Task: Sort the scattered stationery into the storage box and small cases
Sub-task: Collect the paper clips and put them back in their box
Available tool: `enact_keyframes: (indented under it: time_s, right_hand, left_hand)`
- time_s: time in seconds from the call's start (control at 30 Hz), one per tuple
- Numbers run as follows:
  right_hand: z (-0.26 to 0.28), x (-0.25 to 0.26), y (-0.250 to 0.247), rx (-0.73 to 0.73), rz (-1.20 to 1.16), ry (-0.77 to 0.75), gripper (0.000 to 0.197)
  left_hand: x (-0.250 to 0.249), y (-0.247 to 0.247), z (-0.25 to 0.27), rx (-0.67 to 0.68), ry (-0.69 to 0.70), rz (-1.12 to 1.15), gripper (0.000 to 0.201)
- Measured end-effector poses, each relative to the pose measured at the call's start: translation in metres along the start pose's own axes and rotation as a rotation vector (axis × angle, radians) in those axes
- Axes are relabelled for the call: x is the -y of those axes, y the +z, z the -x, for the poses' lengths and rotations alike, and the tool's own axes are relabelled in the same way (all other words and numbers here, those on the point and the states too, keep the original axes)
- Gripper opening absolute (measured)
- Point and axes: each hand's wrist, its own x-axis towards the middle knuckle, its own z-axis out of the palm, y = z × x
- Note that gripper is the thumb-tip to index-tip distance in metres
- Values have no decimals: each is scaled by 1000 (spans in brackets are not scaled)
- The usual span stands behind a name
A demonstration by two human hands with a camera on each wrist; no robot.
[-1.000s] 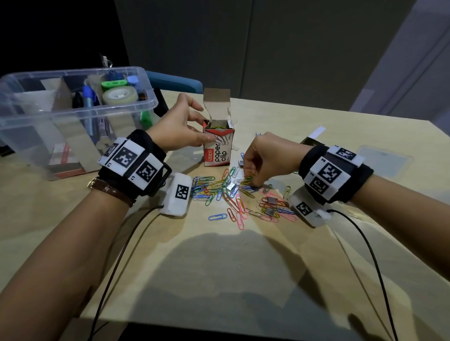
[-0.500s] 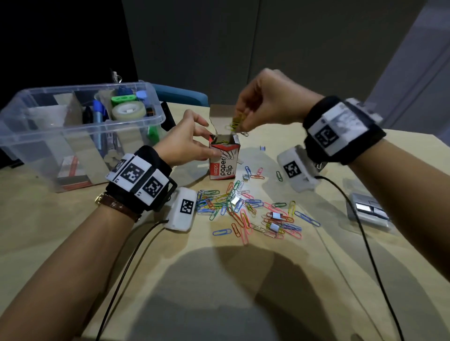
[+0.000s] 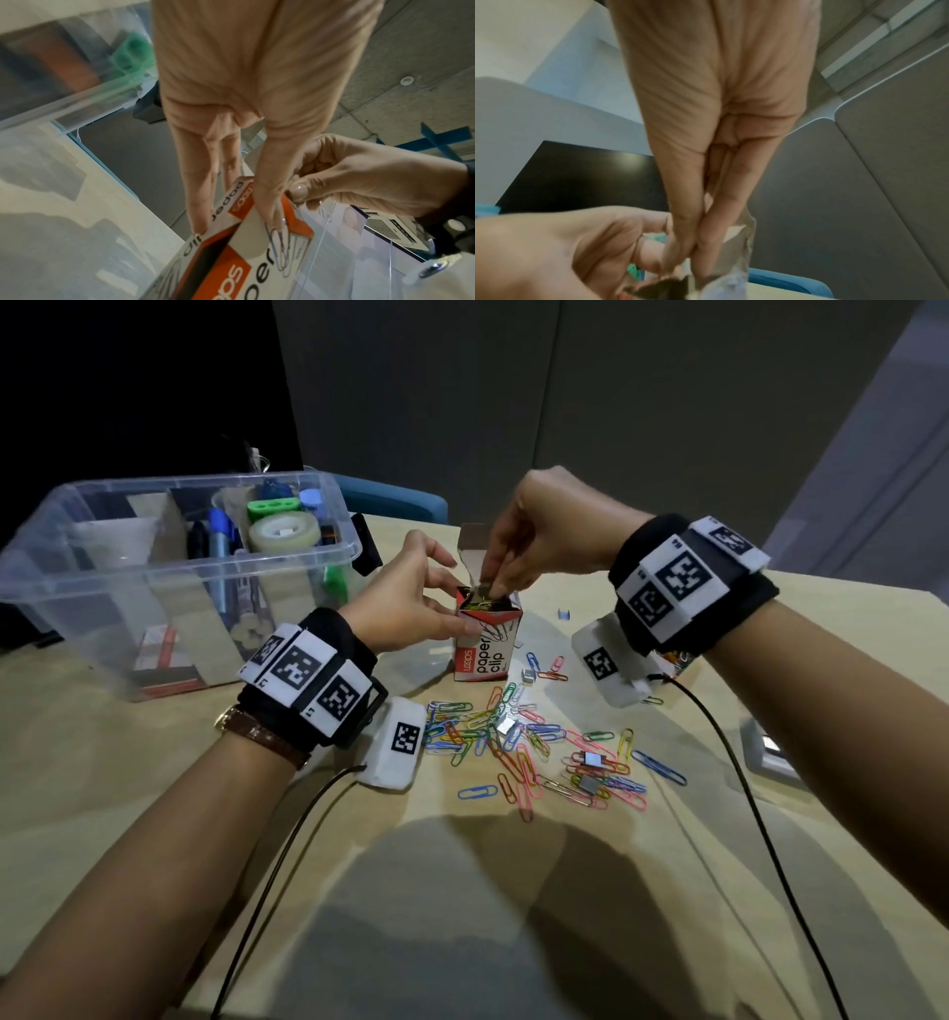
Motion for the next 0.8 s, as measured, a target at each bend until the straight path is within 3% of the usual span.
enact_keyframes:
  time_s: [0.17, 0.37, 0.43, 0.57, 0.7, 0.8]
  right_hand:
    - [-4, 4, 20, 3, 228, -14, 14]
    - [22, 5, 8, -277, 166, -174, 9]
    - [32, 5, 15, -165, 138, -199, 19]
    - [28, 3, 55, 219, 142, -137, 39]
    - [10, -1, 89, 377, 96, -229, 61]
    - [1, -2, 102, 389, 89, -245, 56]
  left_hand:
    - [0, -1, -1, 1, 3, -7, 58]
    - [-3, -14, -5, -230, 109, -26, 54]
    - [-2, -15, -6, -247, 123, -23, 54]
    - [0, -12, -5, -246, 140, -78, 55]
    - [2, -15, -6, -260, 128, -90, 53]
    - [3, -16, -6, -249, 110, -93, 54]
